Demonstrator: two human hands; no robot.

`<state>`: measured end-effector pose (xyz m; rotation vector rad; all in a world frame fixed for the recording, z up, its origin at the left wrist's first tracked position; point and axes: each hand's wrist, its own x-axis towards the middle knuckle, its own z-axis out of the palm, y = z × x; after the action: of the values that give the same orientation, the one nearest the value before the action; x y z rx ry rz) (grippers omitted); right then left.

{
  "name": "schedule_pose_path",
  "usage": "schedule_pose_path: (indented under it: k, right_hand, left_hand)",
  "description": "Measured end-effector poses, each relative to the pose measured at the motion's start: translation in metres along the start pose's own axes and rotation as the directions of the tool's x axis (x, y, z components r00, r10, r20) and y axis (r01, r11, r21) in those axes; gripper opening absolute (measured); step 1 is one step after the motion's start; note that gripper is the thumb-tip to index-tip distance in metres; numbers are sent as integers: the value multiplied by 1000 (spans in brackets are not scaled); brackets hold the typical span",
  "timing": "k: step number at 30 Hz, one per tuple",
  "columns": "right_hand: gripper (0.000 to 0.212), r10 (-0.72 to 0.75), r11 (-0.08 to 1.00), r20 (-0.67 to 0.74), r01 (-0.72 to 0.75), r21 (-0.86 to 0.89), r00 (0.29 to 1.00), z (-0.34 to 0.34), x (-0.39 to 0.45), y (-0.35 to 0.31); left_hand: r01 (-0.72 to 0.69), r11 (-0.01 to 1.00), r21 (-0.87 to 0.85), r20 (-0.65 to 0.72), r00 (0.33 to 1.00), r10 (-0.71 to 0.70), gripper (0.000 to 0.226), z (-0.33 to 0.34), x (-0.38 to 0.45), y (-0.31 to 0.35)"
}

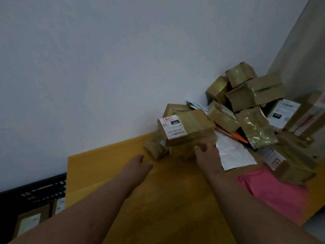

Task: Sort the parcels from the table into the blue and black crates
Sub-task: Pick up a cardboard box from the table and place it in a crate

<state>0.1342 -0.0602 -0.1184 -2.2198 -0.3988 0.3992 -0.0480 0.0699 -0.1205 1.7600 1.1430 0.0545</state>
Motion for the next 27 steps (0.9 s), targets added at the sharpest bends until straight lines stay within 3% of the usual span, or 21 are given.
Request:
schedule_pose_path:
  k: [5,9,12,15,21,27]
  right_hand:
    - [47,-19,997,-172,33,75,985,-24,76,2]
    - [47,27,986,-74,-14,168,997,-27,103,11]
    - [43,-20,984,-32,25,176,999,-23,107,17]
    - [45,-8,990,-47,15,142,999,-21,107,20]
    - [42,-27,998,-31,28,52,999,-25,94,18]
    - [32,-86,996,-28,87,26,996,-28,59,6]
  left_hand:
    - [122,946,-301,-26,990,-136,61,34,40,49]
    - [178,852,-492,-12,977,-211,60,54,61,73]
    - [182,783,-595,16,977,-215,39,61,70,83]
    - [158,723,-672,-4,976,-217,20,64,70,85]
    - [78,633,-770,-84,971,-222,26,50,55,79]
    - [-42,545,-838,-112,989,-96,34,20,24,60]
